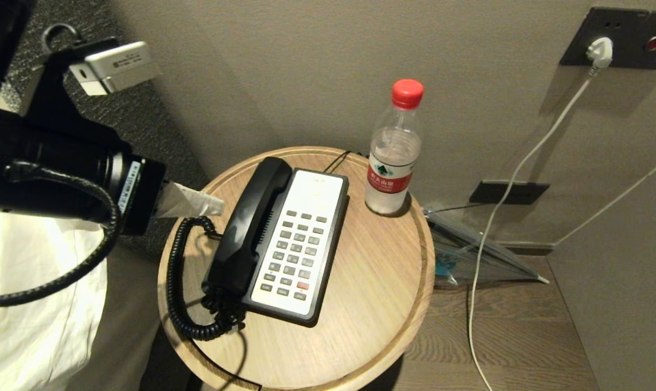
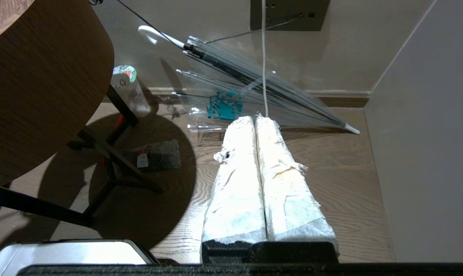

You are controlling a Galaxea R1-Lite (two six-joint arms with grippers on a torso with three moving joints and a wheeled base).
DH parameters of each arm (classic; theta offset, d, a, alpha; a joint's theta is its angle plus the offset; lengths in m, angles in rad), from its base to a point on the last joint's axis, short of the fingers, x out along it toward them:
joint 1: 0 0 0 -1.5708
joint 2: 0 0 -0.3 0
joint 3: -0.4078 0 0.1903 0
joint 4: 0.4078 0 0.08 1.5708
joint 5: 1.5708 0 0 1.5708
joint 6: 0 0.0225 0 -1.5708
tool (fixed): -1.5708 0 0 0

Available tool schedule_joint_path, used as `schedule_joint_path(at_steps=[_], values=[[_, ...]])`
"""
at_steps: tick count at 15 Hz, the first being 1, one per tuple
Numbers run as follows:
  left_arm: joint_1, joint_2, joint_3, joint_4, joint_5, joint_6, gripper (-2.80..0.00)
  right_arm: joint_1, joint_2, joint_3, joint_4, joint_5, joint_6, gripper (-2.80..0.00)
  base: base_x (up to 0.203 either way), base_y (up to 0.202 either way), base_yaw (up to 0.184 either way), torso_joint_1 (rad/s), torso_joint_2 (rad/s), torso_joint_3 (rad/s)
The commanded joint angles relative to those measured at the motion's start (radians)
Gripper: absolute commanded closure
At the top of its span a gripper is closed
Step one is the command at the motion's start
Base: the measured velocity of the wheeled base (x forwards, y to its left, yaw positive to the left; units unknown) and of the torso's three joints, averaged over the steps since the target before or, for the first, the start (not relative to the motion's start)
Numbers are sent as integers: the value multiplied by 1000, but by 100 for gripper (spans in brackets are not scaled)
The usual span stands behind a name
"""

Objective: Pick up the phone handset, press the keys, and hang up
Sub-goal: Pick up the desk phone handset

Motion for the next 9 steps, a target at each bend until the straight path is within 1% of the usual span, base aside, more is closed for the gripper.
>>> schedule_joint_path(at_steps=[1,3,5,9], values=[[-34,35,0,3,33,3,-280,0,-6,2,-1,0,0,0,0,0,0,0,0,0],[-57,55,17,4,65,16,-280,0,-6,2,-1,0,0,0,0,0,0,0,0,0],[-58,74,28,5,97,60,-280,0,-6,2,-1,0,0,0,0,0,0,0,0,0],[-64,115,29,6,101,75,-280,0,-6,2,-1,0,0,0,0,0,0,0,0,0]])
